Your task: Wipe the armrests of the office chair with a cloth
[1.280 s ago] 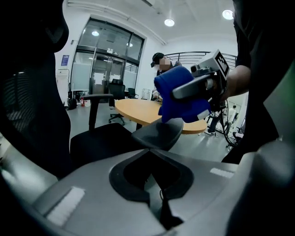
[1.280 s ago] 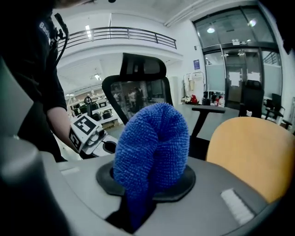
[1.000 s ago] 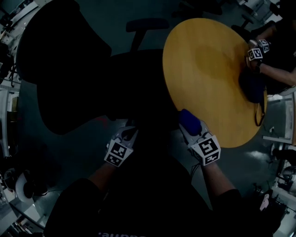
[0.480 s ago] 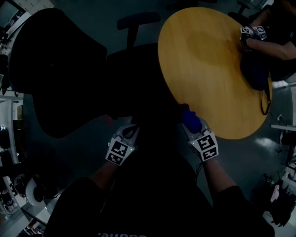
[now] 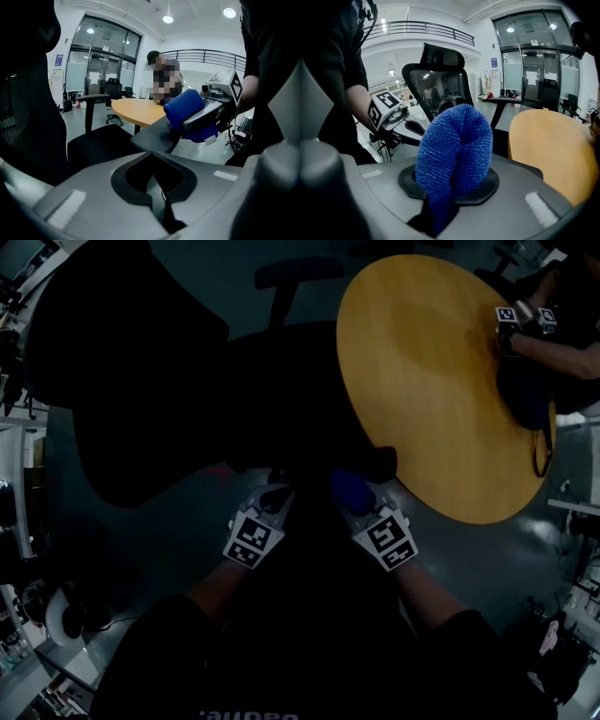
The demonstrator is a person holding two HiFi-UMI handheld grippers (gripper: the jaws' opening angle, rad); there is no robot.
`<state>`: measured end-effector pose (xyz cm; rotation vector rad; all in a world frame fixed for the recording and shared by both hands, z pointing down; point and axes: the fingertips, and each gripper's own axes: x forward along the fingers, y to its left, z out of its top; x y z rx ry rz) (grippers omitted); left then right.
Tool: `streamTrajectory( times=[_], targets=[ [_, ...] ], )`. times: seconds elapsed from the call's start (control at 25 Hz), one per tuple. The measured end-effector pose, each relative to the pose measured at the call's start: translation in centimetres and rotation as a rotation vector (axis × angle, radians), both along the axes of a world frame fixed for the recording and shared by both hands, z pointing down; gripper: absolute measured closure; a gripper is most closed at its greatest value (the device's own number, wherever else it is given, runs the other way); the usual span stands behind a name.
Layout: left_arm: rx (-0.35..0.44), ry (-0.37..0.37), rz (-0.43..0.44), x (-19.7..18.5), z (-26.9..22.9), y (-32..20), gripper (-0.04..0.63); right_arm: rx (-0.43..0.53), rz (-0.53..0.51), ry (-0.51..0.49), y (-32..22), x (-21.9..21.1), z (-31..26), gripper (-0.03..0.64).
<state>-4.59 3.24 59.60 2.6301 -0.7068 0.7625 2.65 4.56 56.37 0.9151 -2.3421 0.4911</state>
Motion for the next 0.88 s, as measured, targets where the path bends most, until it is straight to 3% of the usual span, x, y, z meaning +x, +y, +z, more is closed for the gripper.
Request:
streamTrajectory(
  times=[0.52,0.88],
  targets=[
    [-0.002,0.081,0.017,-0.1,-0.1,0.4,0.581,-0.041,-0.138,-0.037,-0.4,-8.4,0.5,0.509],
    [-0.014,0.085,0.034,-1.3,0.5,0.0,0.581,-0.03,-0.211,-0.065,-1.2,-12.3,-0.5,0.509]
  ],
)
